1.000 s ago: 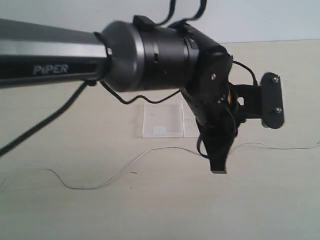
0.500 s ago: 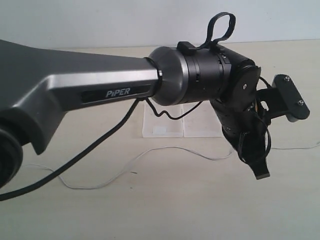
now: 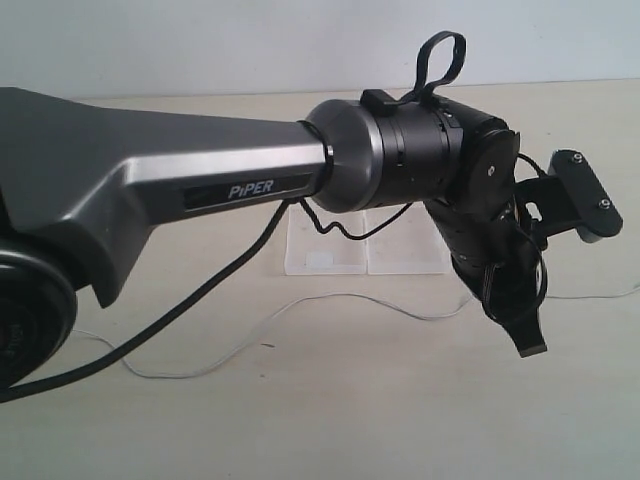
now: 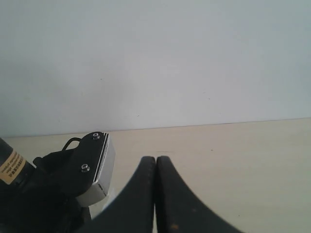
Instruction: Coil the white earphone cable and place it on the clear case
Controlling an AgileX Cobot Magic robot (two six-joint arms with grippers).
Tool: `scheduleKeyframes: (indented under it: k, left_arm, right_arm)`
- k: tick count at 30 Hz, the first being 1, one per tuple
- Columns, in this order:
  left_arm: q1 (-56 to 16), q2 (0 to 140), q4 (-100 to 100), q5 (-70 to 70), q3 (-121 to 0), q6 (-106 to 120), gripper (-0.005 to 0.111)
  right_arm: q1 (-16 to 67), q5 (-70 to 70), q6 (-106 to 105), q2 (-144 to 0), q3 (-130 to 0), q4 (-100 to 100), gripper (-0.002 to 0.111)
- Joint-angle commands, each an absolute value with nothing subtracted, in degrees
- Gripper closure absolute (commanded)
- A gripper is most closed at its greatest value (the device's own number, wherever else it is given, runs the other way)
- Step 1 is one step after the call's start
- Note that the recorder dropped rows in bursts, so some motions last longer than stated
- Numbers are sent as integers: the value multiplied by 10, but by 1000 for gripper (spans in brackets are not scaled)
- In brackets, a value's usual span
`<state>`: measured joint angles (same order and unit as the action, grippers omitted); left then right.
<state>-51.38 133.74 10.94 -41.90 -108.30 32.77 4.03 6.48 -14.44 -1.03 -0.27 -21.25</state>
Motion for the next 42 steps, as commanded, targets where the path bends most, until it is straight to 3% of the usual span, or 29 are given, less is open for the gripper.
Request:
scheduleKeyframes:
  k: [1, 4, 7, 20, 42]
  left_arm:
    - [-514, 1340, 113, -411, -1086, 330, 92]
    - [-514, 1346, 112, -410, -1086, 330, 71]
    - [-514, 1354, 99, -399, -1086, 329, 61]
    - [-502, 1378, 38, -383, -1109, 268, 61]
    - [-501, 1449, 5, -545, -1264, 280, 61]
  right_arm:
    - [37, 63, -149, -6, 0, -210, 108]
    - [37, 63, -149, -6, 0, -210, 108]
    - [37, 63, -149, -6, 0, -210, 108]
    - [37, 63, -149, -6, 0, -211, 108]
    - [37, 63, -149, -6, 0, -211, 108]
